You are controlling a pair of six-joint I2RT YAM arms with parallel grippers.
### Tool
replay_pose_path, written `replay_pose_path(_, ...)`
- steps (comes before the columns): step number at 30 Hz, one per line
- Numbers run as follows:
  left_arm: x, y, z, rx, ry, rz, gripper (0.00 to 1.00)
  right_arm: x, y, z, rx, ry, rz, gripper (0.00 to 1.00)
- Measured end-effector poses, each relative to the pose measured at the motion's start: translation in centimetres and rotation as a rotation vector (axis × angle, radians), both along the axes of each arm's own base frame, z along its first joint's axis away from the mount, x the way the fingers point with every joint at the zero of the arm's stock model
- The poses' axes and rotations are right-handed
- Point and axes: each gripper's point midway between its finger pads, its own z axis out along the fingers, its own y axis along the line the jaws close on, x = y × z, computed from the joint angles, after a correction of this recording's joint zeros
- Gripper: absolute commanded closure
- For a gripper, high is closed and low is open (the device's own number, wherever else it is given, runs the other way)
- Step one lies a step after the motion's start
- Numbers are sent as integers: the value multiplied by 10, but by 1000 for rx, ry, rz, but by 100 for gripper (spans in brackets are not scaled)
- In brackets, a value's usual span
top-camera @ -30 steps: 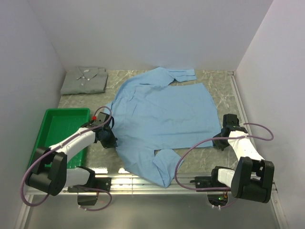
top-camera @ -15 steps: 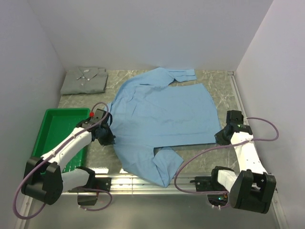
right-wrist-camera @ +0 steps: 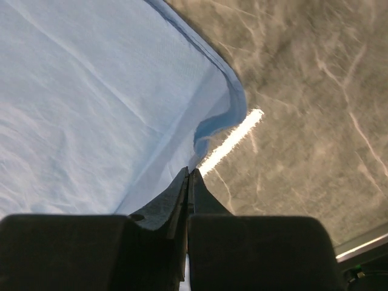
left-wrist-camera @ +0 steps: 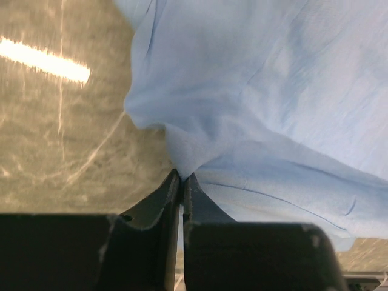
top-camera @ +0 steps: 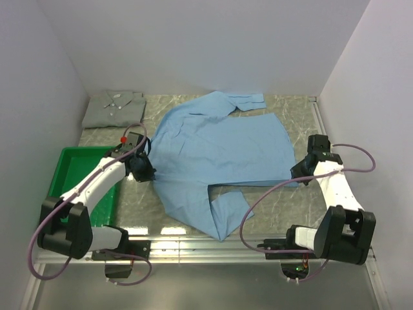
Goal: Fold and stack the long sleeve shirts
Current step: Fold the shirt
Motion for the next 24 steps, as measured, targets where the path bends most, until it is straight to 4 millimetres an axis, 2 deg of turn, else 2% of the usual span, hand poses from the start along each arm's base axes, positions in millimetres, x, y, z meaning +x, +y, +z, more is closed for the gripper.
replay_pose_path(4, 15, -1, -1, 8, -6, -6, 91, 16, 1, -1, 3, -3, 15, 100)
replay_pose_path(9, 21, 1, -13, 20, 18, -5, 89, 41, 4, -1, -13, -10, 45, 100)
replay_pose_path(16, 33, 1, -24, 25, 26, -1, 88, 73, 4, -16, -32, 24, 89, 99)
replay_pose_path(19, 40, -1, -26, 23, 16, 1, 84, 81, 3, -23, -34, 32, 99, 93)
replay_pose_path(24, 46, 2, -31, 27, 16, 13, 69, 94, 2, -31, -48, 34, 123, 79)
